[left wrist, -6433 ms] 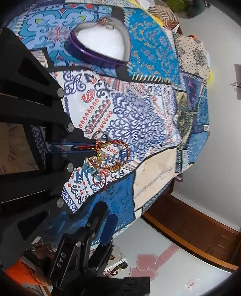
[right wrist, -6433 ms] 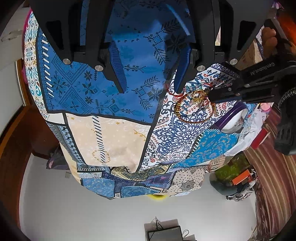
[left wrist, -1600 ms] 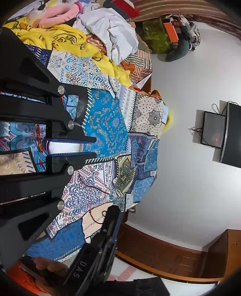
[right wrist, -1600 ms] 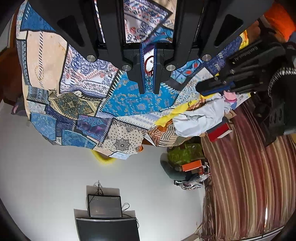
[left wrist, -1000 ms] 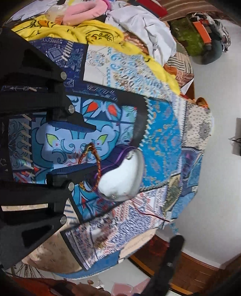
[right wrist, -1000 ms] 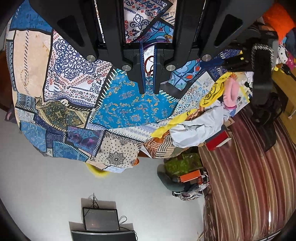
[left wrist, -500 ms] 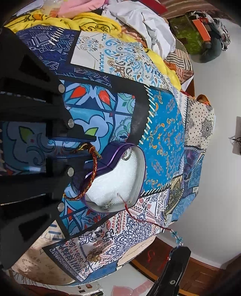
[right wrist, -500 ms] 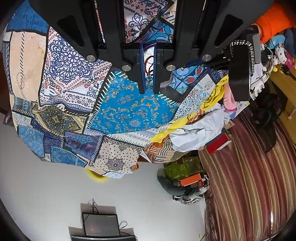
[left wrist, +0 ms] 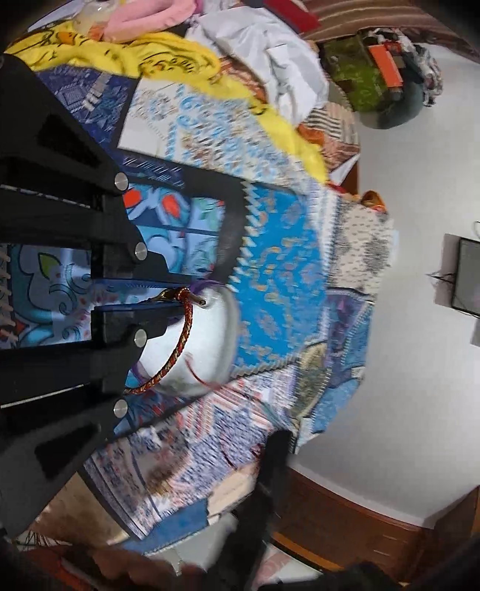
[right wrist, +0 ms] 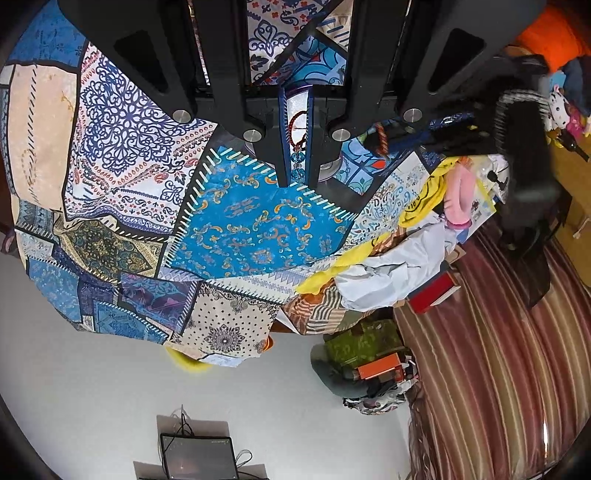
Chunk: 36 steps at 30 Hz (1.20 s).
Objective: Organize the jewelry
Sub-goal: 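Lower the bracelet into the tin and open the left tool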
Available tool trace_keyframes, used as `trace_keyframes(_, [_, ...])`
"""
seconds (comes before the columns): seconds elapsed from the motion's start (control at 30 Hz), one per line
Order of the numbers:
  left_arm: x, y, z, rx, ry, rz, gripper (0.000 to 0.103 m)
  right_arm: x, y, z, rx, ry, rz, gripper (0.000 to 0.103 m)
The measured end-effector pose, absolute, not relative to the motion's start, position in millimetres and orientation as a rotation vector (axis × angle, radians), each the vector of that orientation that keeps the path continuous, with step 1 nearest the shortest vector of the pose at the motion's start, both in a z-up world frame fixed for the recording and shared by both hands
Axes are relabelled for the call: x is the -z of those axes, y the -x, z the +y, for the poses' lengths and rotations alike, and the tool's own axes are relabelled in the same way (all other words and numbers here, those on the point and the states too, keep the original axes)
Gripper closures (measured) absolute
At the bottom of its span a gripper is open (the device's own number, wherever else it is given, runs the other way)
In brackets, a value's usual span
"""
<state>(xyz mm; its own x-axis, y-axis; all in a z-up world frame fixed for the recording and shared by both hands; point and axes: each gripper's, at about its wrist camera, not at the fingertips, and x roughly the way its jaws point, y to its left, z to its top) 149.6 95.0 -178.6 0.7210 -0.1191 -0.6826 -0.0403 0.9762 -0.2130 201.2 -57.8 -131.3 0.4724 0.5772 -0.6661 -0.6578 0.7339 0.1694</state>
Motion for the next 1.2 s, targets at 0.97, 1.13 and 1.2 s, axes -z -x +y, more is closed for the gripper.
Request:
trace_keyframes(0.97, [186, -201, 65, 0.066, 0.115, 0.862, 0.098, 162, -226, -65, -0.757, 0.022, 0.974, 0.09])
trace_keyframes(1.13, [189, -209, 61, 0.066, 0.107, 0.886, 0.098, 152, -220, -78, -0.729, 0.039, 0.933, 0.09])
trace_keyframes(1.2, [190, -211, 58, 0.058, 0.09, 0.895, 0.097, 149, -218, -84, -0.719, 0.043, 0.924, 0.09])
